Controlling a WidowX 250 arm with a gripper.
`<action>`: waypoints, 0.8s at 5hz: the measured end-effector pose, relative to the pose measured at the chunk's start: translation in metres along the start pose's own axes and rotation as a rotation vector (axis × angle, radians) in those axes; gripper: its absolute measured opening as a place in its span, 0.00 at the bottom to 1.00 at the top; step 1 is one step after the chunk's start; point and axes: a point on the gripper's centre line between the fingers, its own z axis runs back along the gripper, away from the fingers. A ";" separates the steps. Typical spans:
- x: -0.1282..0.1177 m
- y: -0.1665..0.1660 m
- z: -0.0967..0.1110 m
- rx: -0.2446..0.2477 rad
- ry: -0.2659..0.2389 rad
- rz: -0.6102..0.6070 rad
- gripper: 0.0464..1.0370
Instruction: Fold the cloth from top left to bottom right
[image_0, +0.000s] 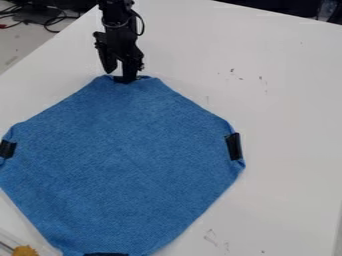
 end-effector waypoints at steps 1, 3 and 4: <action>-0.001 -0.001 0.000 -0.002 -0.001 0.003 0.36; 0.000 -0.002 0.000 0.002 -0.001 -0.004 0.05; 0.002 -0.003 0.002 0.019 0.003 -0.017 0.01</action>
